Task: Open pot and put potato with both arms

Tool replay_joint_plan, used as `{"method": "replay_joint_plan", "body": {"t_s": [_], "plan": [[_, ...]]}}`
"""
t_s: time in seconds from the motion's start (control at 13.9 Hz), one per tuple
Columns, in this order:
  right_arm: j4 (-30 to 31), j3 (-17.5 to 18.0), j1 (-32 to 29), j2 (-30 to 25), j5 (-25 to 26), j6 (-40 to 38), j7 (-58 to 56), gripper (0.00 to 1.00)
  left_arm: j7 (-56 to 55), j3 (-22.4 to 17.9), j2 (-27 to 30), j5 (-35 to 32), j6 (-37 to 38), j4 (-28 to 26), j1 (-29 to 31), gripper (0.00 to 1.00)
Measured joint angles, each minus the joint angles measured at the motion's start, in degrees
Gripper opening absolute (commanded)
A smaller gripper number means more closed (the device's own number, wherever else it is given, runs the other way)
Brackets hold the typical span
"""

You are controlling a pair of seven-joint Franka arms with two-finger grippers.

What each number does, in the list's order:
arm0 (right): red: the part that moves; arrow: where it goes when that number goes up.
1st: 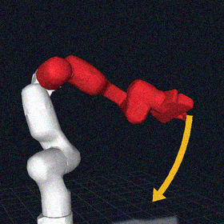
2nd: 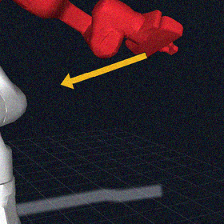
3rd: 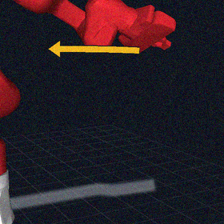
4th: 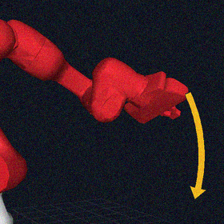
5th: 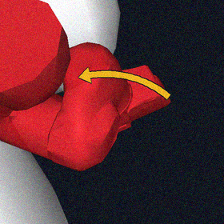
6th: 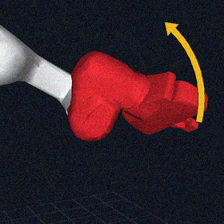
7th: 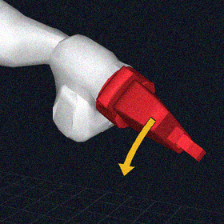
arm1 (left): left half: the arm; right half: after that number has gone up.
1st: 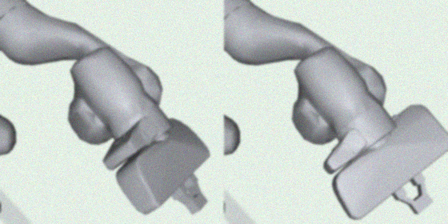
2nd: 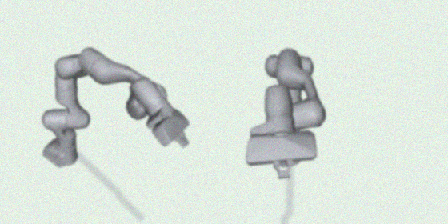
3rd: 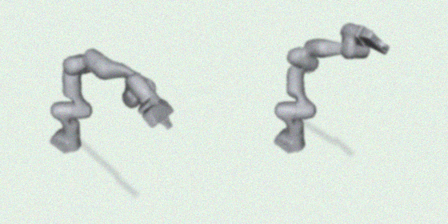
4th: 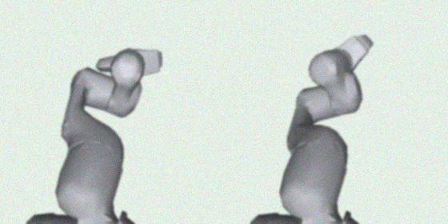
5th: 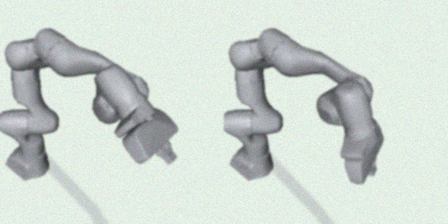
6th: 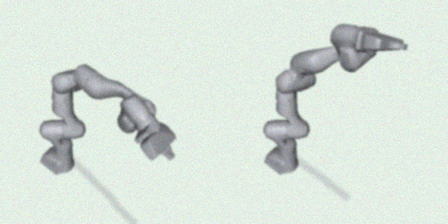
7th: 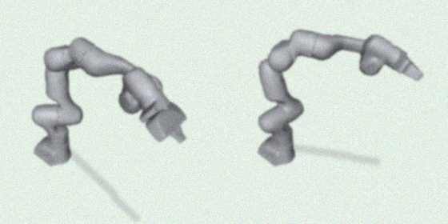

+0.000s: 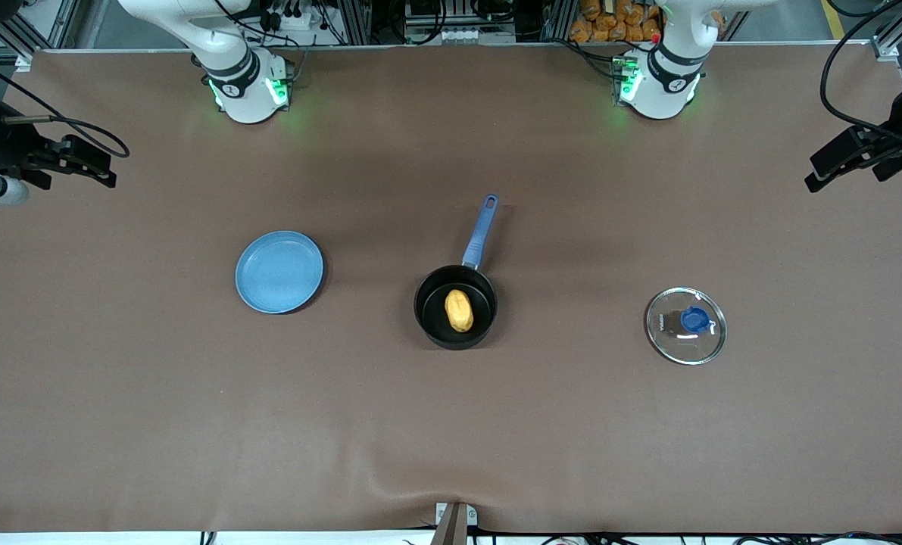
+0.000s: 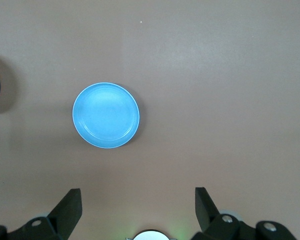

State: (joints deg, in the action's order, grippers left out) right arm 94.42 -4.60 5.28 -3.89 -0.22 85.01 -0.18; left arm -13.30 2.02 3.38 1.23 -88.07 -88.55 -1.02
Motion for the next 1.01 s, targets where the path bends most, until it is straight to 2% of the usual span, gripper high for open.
{"method": "replay_joint_plan", "body": {"t_s": [0.29,0.65,1.01], "plan": [[-0.01,0.07,-0.15,-0.01,0.00,0.52,0.00,1.00,0.25,0.49,0.00,0.00,2.26,0.00,-0.09,1.00],[-0.88,0.24,-0.15,-0.07,0.01,1.16,-0.01,1.00,2.28,4.19,0.05,-1.70,5.05,0.00,-0.15,1.00],[-1.42,0.24,-0.15,-0.09,0.02,1.85,-0.02,1.00,7.34,4.31,0.29,-1.80,5.16,0.19,0.24,1.00]]}}
